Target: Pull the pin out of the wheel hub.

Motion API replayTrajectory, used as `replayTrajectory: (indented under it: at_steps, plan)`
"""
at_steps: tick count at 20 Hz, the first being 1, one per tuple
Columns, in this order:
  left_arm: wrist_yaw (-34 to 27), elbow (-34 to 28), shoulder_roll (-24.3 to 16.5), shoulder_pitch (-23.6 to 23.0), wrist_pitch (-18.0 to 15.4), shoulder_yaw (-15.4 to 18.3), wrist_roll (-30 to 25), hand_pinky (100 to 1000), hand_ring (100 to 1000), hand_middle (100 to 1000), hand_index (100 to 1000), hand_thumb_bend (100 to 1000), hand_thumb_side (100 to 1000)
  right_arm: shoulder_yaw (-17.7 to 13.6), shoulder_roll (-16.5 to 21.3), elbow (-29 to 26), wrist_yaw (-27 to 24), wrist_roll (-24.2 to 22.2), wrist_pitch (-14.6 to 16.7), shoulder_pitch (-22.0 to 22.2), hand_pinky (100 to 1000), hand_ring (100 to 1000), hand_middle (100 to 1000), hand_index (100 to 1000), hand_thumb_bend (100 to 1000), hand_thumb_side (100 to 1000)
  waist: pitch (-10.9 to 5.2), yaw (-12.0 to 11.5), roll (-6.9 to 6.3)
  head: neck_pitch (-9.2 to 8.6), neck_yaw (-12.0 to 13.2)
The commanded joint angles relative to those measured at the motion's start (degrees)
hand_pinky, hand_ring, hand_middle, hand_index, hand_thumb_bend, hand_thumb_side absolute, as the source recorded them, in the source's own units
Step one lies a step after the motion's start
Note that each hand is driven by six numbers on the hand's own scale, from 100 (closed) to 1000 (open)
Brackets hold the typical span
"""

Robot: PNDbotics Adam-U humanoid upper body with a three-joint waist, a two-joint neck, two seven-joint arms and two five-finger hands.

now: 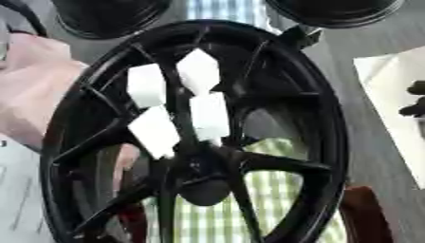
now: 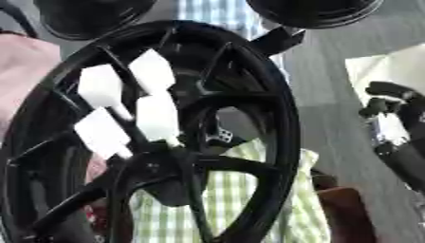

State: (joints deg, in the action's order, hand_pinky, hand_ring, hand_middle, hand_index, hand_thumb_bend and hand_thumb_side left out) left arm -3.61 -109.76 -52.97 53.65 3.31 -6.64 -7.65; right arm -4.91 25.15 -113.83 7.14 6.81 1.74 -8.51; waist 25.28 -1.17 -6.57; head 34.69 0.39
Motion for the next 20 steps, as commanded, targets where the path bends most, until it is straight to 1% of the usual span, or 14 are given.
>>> replayTrajectory:
  at_steps: [1,7,8,10,12,14,17,20]
  plan:
    - [-0.3,-0.4,-2.4,0.3,0.2,1.3,0.4,837,664,645,775,100,415,-0.4,1.5,-0.8,-0.5,0.1,0.1,-0.3,902,629,737,807,100,614,-3.36,-0.1,-0.29,0.35,0.7]
    - [-0.1,-0.7,-2.6,0.1,0.1,1.4,-0.1,837,669,650,780,100,394,-0.4,1.7,-0.8,-0.6,0.1,0.0,-0.2,901,629,737,807,100,614,-3.58,-0.2,-0.33,0.03,0.6]
    - [0.1,-0.7,-2.7,0.1,0.1,1.4,-0.5,838,672,652,783,100,379,-0.4,1.7,-0.8,-0.6,0.0,0.0,-0.2,901,629,736,807,100,614,-3.59,-0.3,-0.34,-0.04,0.6]
    - [1.2,-0.7,-2.9,0.4,0.2,0.8,-2.3,841,689,669,805,100,316,-0.4,1.7,-0.8,-0.5,0.0,0.0,-0.1,901,629,736,807,100,615,-3.60,-0.3,-0.34,-0.26,0.4]
    - [3.4,-0.6,-3.1,1.2,0.0,-0.3,-5.7,845,709,687,832,100,261,-0.3,1.8,-0.8,-0.4,0.0,0.0,0.0,901,629,736,807,100,616,-3.62,-0.4,-0.35,-0.54,0.1]
    - [6.1,-0.2,-3.1,2.7,-0.3,-1.9,-10.7,851,727,704,855,100,238,-0.2,1.8,-0.8,-0.2,-0.1,-0.1,0.2,901,629,736,807,100,617,-3.66,-0.5,-0.38,-0.72,-0.1]
    - [9.1,1.2,-2.4,5.4,-0.6,-4.4,-18.6,866,756,735,871,100,237,-0.1,1.8,-0.8,0.0,-0.1,-0.2,0.4,901,629,736,807,100,618,-3.77,-0.7,-0.45,-0.81,-0.3]
    - [11.5,3.7,-1.4,8.6,-0.7,-7.1,-25.1,878,775,755,877,100,244,0.0,1.9,-0.8,0.2,-0.1,-0.3,0.7,901,629,736,807,100,618,-3.88,-0.9,-0.50,-0.90,-0.7]
